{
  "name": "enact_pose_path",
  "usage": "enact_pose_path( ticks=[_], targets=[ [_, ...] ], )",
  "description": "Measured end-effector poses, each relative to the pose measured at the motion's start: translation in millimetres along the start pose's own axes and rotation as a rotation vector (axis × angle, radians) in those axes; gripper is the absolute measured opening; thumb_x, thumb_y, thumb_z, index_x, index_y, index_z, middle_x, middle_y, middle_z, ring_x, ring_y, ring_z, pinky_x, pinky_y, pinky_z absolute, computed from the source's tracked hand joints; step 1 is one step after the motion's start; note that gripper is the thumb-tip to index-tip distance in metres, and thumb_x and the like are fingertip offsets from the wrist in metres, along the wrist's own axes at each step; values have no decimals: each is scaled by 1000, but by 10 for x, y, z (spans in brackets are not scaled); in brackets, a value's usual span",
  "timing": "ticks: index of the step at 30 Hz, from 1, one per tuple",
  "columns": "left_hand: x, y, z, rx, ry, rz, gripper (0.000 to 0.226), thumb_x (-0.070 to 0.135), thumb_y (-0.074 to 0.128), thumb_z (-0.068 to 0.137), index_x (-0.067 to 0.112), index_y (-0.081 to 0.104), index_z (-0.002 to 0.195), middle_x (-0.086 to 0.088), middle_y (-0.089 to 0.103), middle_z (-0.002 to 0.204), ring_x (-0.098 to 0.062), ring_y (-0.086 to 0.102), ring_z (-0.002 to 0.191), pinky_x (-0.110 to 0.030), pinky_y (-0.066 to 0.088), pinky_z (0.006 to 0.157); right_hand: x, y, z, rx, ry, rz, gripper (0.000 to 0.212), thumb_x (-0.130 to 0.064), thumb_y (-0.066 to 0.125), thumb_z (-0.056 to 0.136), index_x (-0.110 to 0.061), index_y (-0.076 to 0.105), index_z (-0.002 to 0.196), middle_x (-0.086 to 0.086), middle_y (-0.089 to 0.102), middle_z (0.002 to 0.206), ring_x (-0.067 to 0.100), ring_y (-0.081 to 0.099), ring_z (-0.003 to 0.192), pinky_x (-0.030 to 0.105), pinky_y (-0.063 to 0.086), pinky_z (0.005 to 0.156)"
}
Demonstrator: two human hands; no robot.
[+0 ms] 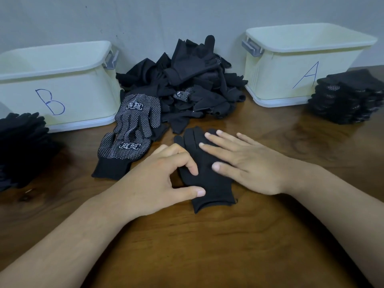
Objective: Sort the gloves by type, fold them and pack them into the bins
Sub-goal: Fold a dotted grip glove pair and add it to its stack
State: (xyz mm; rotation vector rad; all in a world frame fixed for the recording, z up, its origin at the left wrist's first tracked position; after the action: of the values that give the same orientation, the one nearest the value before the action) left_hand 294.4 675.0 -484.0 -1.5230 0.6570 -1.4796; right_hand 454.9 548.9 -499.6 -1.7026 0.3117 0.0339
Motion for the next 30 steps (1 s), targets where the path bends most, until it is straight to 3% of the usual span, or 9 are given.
enact_pose_path(
  ticks=[4,8,10,12,15,17,20,25,30],
  targets=[
    [-9,10,-13,22,-23,-48,33,68,74,81,44,67,102,22,58,120,-6,50,118,-21,45,84,370,-158,5,244,141,22,58,-55,26,112,-46,14,168,-23,10,176,0,2,162,41,7,133],
    [29,-97,17,211,26,-86,12,51,67,98,39,68,100,19,63,111,-10,55,113,-30,45,96,492,-271,-34,403,154,212,46,-39,45,112,-38,48,158,-18,43,164,-3,28,155,23,21,127],
    [103,-102,81,270,86,21,17,47,63,103,35,68,114,21,62,122,-7,53,120,-29,43,102,399,-259,-16,393,86,268,45,-40,48,111,-36,53,155,-19,48,160,-6,30,152,18,21,127],
    [160,-16,184,232,104,144,42,54,57,102,31,61,137,17,54,148,-8,42,144,-34,33,120,291,-183,13,283,20,282,54,-50,48,109,-36,45,160,-22,39,165,-10,22,154,14,14,126],
    [142,200,300,13,-1,259,79,77,39,100,38,22,167,20,13,175,-2,-1,162,-43,6,133,236,-24,13,78,-34,138,76,-69,35,104,-38,13,170,-26,8,175,-13,-1,157,30,3,133],
    [86,287,309,-90,-61,320,92,85,28,96,38,0,169,18,-7,176,-2,-16,160,-46,-2,133,247,6,5,33,-34,70,80,-75,29,103,-41,1,170,-30,-5,174,-15,-11,155,33,-3,133],
    [42,307,324,-112,-89,353,101,91,23,91,35,-9,169,15,-16,176,-3,-23,159,-48,-5,133,236,-2,5,19,-16,61,81,-77,28,101,-44,-1,169,-33,-8,172,-15,-15,154,35,-5,133],
    [71,207,296,1,-57,142,98,85,40,93,39,-1,169,21,-8,176,4,-15,159,-41,1,133,209,-37,-18,48,-26,67,79,-76,29,101,-44,5,169,-32,-4,173,-14,-13,155,37,-1,134],
    [-149,-49,123,267,-167,-87,55,42,55,107,36,39,160,19,42,161,7,32,149,-24,26,126,106,-180,-77,206,-97,194,60,-61,45,106,-44,38,162,-32,28,167,-20,6,153,23,11,130]
  ],
)
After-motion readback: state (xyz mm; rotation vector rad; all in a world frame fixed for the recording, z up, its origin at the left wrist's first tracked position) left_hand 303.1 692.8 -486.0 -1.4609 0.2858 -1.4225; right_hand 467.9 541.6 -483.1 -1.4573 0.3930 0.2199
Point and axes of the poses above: each hand's wrist, its own z-axis towards the middle knuckle, its own y-axis out of the palm, x = y × z, the point moved 6 cm from there along z, towards the middle knuckle
